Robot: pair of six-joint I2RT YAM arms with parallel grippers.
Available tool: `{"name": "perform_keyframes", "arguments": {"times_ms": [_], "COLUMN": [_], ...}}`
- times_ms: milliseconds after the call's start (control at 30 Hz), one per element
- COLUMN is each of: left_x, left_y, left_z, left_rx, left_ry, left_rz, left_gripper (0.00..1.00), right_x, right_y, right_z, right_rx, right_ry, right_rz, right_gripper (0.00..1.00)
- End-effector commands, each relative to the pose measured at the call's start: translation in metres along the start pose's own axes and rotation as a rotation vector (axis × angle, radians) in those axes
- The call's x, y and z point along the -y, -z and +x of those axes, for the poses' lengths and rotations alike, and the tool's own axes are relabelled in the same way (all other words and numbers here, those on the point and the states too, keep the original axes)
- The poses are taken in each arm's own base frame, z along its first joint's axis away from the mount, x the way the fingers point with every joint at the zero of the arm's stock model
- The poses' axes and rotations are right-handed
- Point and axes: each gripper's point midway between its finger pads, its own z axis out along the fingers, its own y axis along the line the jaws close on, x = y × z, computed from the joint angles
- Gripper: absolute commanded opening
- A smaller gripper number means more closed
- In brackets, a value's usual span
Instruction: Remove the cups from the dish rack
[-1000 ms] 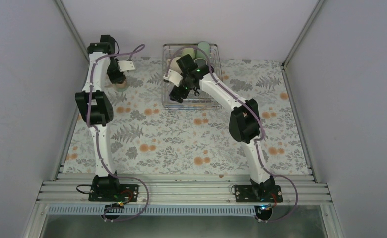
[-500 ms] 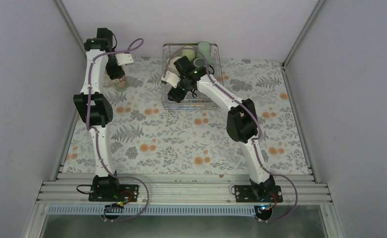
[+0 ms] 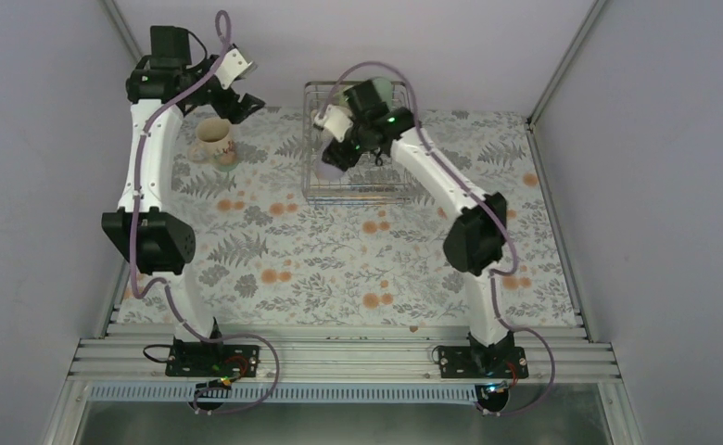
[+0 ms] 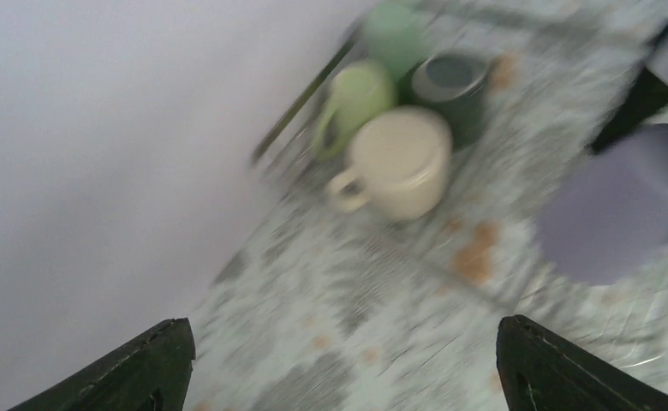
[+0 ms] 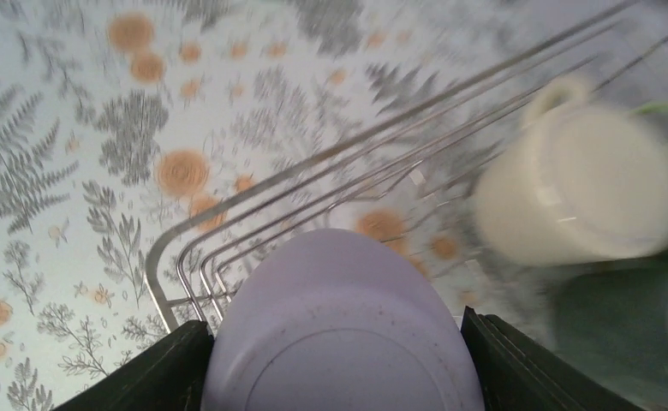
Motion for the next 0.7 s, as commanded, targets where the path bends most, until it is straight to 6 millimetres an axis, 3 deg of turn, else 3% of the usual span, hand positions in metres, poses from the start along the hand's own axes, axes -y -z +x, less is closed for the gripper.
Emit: {"name": "perform_keyframes", "arguments": {"times_ms": [0, 167, 267, 433, 667], "left_x": [0.072, 0.132, 0.147, 0.155, 0.166], "left_y": [0.005, 0.0, -0.004, -0.005, -0.011], "left_z": [-0.05, -0.068, -0.078, -0.098, -0.122], "left_rx": [0.31, 0.387, 0.418, 0.508, 0.564], "left_ry": [0.18, 0.169, 0.184, 0.226, 0.22], "left_rz": [0.384, 0.661, 0.76, 0.917, 1.019], "left_gripper": [0.88, 0.88, 0.88, 0.89, 0.89], "right_x": [0.028, 0.036, 0.037, 0.038, 0.04], "right_y": [0.121, 0.194, 0.214, 0.224, 0.214], "right_z": [-0.068, -0.099, -0.109, -0.118, -0.117], "right_rx": [0.256, 0.428, 0.476, 0.509, 0.5], "right_ry": [0.041, 0.043, 0.04, 0.039, 0.026], "right_rz": [0.164, 0.246, 0.27, 0.28, 0.26], "right_gripper": [0.46, 0.44, 0.43, 0.43, 0.42]}}
